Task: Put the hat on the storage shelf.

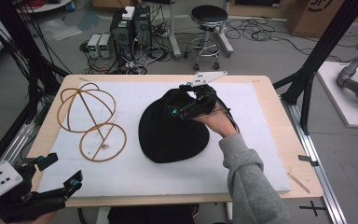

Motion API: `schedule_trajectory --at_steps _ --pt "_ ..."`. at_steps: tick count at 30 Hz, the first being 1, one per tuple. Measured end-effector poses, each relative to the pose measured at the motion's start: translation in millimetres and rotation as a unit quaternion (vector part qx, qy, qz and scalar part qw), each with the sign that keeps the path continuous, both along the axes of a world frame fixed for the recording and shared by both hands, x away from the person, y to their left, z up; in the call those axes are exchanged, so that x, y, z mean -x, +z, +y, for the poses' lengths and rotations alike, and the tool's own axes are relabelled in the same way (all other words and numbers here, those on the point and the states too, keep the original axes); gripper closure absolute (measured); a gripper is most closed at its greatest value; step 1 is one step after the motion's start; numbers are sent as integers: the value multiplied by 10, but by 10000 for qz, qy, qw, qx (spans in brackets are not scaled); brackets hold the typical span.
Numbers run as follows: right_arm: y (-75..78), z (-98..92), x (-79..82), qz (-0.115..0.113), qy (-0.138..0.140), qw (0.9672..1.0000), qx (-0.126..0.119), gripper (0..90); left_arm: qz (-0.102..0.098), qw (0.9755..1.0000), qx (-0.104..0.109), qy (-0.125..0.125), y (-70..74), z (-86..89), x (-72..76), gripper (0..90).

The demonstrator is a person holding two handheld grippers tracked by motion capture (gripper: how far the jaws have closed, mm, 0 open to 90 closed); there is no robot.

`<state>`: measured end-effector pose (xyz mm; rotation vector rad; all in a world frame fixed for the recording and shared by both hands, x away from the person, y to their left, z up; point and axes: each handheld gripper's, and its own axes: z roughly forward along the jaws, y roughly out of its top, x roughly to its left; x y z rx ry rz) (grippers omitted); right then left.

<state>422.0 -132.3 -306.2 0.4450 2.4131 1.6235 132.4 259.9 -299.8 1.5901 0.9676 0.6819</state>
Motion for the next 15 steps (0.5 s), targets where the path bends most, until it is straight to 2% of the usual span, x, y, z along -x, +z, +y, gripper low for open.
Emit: schedule_trajectory --at_steps 5,7,12,15 --pt "7 113 -54 -30 70 10000 5 21 -18 10000 -4 20 -1 4 46 128" --pt "-21 149 -95 -28 59 9999 81 21 -5 10000 -12 23 -5 5 61 127" --pt "-101 161 -182 44 12 9998 192 51 10 10000 -21 60 -14 28 95 127" --pt "-117 169 -195 -10 -36 9997 225 92 23 10000 -13 86 -18 41 102 128"
